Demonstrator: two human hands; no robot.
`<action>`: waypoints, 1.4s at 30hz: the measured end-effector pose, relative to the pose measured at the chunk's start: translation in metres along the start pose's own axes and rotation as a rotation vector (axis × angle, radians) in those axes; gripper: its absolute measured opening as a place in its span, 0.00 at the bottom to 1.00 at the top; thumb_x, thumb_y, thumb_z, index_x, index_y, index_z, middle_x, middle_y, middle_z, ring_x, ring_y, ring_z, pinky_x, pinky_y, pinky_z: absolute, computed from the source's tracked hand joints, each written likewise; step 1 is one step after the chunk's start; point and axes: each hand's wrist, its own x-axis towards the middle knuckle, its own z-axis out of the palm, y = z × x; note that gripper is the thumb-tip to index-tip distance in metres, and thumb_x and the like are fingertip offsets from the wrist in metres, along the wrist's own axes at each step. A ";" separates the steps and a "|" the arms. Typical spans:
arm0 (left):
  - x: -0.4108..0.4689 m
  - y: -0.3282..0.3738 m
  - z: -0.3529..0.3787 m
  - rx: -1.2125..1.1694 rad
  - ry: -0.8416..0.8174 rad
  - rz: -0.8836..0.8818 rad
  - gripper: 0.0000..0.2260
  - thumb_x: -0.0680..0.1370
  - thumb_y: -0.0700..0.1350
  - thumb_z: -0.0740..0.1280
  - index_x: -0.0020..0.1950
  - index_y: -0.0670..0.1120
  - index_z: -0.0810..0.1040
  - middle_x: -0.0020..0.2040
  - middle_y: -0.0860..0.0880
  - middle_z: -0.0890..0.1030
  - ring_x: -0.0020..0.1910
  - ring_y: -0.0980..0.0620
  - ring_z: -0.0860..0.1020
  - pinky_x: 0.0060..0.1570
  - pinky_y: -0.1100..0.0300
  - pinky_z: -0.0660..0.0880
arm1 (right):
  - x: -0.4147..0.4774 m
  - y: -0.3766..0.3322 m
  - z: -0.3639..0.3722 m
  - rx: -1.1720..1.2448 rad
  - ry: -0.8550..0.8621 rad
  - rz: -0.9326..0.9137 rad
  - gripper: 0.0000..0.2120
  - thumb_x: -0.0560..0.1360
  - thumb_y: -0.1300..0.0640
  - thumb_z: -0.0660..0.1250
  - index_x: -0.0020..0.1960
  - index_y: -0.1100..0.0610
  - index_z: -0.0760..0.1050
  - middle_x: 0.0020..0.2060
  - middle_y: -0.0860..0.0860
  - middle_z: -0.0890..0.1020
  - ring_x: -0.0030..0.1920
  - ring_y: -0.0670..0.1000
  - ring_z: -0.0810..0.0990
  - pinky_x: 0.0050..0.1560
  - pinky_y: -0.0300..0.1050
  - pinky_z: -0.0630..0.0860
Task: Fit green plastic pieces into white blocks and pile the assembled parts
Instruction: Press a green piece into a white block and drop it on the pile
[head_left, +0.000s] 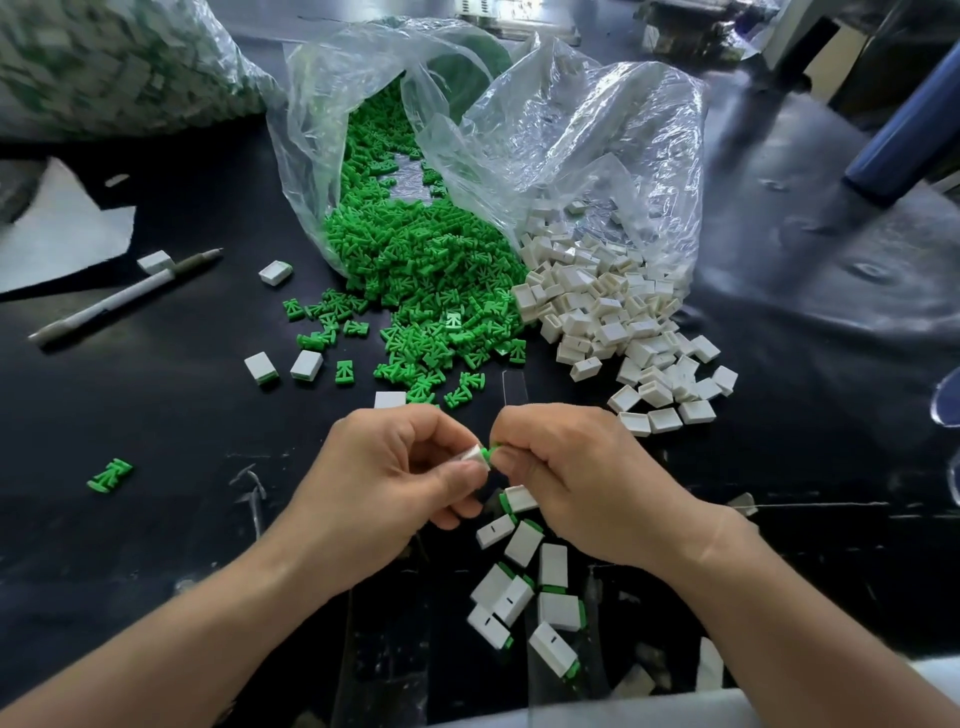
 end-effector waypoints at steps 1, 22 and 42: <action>0.000 -0.001 0.000 0.025 0.002 0.013 0.03 0.69 0.36 0.71 0.39 0.43 0.80 0.34 0.43 0.83 0.30 0.51 0.82 0.29 0.65 0.76 | 0.000 -0.001 0.000 -0.044 0.015 -0.025 0.08 0.75 0.59 0.58 0.38 0.59 0.70 0.30 0.45 0.67 0.33 0.48 0.65 0.35 0.45 0.63; 0.001 0.003 0.001 -0.358 0.027 0.102 0.08 0.60 0.44 0.71 0.37 0.44 0.83 0.49 0.47 0.84 0.46 0.54 0.82 0.41 0.66 0.77 | 0.002 -0.001 -0.001 1.011 -0.095 0.322 0.26 0.72 0.39 0.53 0.47 0.59 0.77 0.36 0.52 0.80 0.35 0.47 0.76 0.35 0.38 0.72; -0.002 0.001 0.004 -0.305 0.008 0.175 0.09 0.65 0.43 0.69 0.43 0.44 0.84 0.52 0.45 0.82 0.45 0.48 0.83 0.42 0.60 0.79 | 0.002 -0.020 0.004 1.022 -0.192 0.353 0.32 0.69 0.41 0.52 0.60 0.65 0.72 0.29 0.45 0.62 0.30 0.43 0.59 0.31 0.36 0.58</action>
